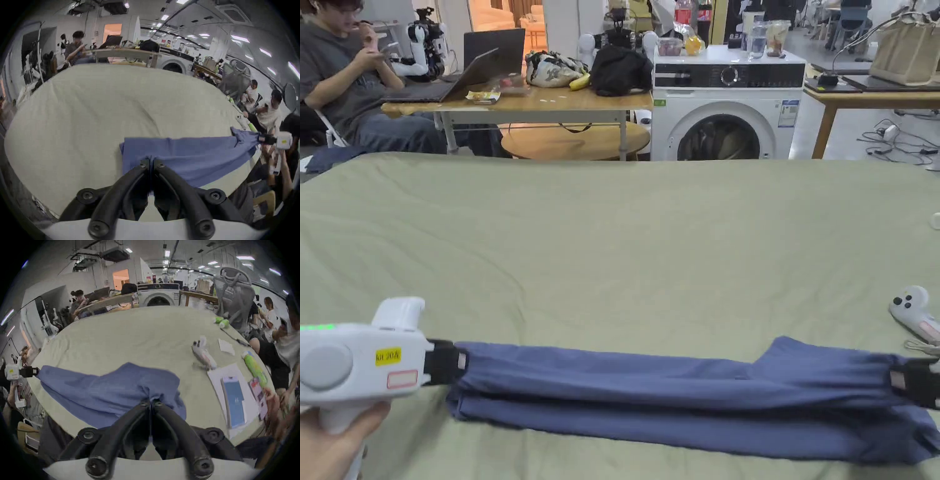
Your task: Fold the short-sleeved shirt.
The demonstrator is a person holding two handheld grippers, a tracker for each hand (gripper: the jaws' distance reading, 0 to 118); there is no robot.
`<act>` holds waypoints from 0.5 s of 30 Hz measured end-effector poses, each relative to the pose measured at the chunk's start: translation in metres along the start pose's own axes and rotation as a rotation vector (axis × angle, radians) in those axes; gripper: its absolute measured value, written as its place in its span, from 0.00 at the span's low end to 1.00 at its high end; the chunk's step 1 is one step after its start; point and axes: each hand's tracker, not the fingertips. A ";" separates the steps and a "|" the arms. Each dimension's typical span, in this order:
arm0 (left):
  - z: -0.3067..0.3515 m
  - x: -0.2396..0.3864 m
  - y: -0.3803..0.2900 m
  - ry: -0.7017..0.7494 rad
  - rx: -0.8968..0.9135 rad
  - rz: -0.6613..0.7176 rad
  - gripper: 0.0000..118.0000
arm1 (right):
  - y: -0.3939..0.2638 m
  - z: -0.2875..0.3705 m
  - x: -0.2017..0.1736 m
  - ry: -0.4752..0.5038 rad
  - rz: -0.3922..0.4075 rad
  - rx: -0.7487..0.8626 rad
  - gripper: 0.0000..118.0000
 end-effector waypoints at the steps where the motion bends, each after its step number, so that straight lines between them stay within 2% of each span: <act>1: -0.004 0.000 -0.005 -0.004 -0.007 0.016 0.14 | -0.008 0.000 -0.002 0.001 0.000 0.002 0.00; 2: -0.007 -0.001 -0.011 0.001 0.003 0.000 0.30 | -0.016 -0.001 -0.005 0.000 -0.004 0.002 0.04; 3: -0.009 -0.002 -0.016 0.005 0.008 -0.002 0.40 | -0.022 -0.001 -0.006 0.002 -0.009 -0.002 0.17; 4: -0.011 -0.001 -0.018 0.011 0.004 -0.005 0.47 | -0.024 -0.003 -0.006 0.004 -0.022 0.008 0.36; 5: -0.010 0.000 -0.019 0.015 0.008 -0.003 0.48 | -0.027 -0.002 -0.006 -0.001 -0.033 0.009 0.50; 7: -0.003 0.004 -0.017 0.013 0.041 -0.009 0.48 | -0.031 0.001 -0.007 0.004 -0.048 0.021 0.50; 9: 0.017 0.022 -0.007 0.016 0.135 -0.029 0.48 | -0.024 0.013 -0.005 -0.007 -0.052 0.102 0.50; 15: 0.051 0.088 0.044 -0.008 0.375 -0.180 0.48 | 0.027 0.040 -0.048 0.037 -0.009 0.375 0.50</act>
